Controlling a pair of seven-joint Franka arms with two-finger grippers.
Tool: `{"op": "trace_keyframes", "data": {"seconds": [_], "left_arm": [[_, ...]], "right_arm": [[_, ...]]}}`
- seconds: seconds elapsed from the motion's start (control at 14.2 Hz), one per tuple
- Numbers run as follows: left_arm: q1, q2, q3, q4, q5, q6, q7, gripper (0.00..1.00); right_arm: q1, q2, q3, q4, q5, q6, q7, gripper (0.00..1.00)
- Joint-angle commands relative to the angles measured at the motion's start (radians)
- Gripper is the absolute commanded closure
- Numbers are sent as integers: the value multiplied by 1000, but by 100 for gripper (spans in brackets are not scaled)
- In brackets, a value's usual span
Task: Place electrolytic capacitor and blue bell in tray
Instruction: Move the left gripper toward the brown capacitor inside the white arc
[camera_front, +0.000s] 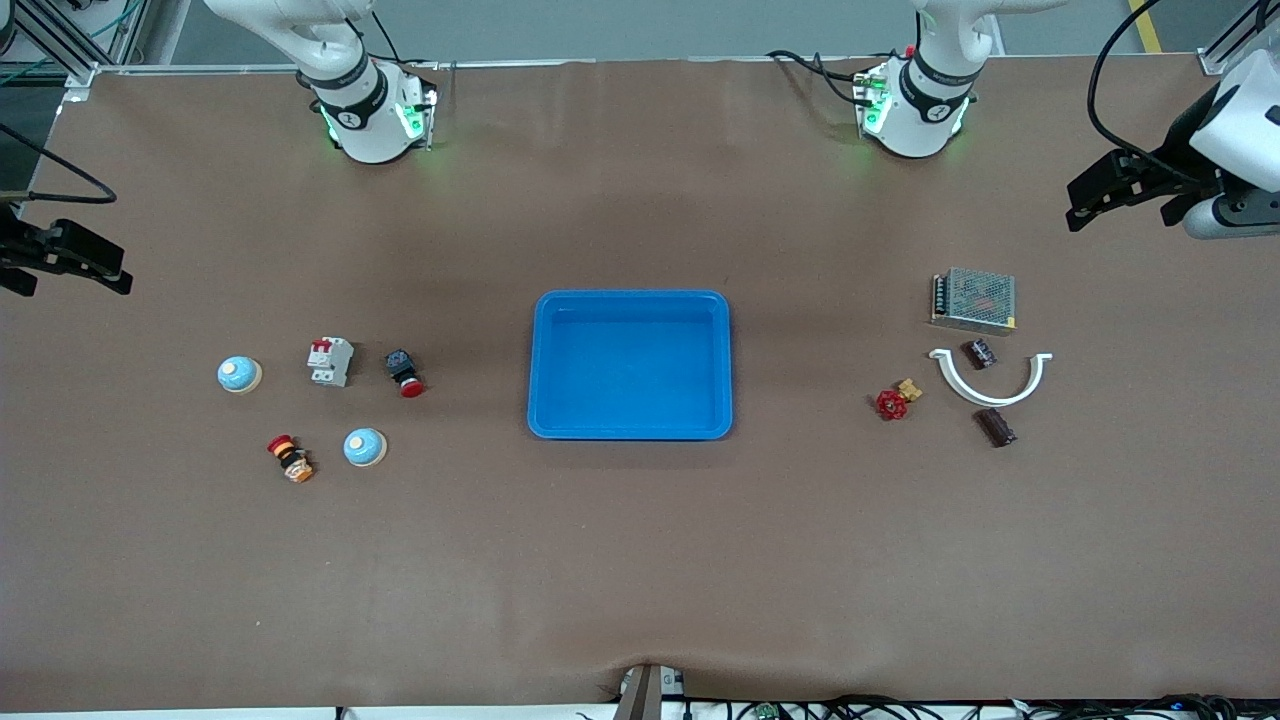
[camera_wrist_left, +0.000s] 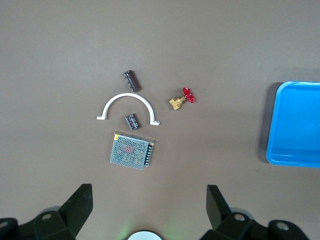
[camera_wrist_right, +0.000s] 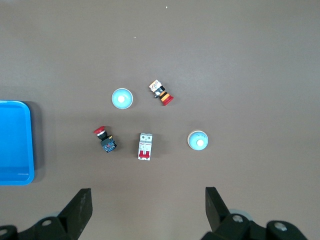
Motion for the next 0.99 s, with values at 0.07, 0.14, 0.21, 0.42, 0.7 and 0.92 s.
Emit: {"op": "trace_keyframes", "data": {"seconds": [0.07, 0.14, 0.21, 0.42, 0.7, 0.92], "left_arm": [[5, -19, 1, -1, -2, -13, 21, 0], [5, -19, 3, -1, -2, -13, 21, 0], [5, -19, 3, -1, -2, -13, 20, 0], [5, -16, 3, 4, -2, -13, 20, 0], [8, -16, 6, -26, -2, -40, 21, 0], [19, -19, 7, -85, -2, -14, 13, 0]], "right_arm": [[-16, 13, 10, 28, 7, -8, 8, 0], [-16, 13, 10, 28, 7, -8, 8, 0], [-16, 13, 10, 28, 7, -8, 8, 0], [-16, 13, 10, 28, 7, -8, 8, 0], [-16, 13, 10, 27, 9, -8, 5, 0], [-15, 13, 10, 27, 9, -8, 5, 0]]}}
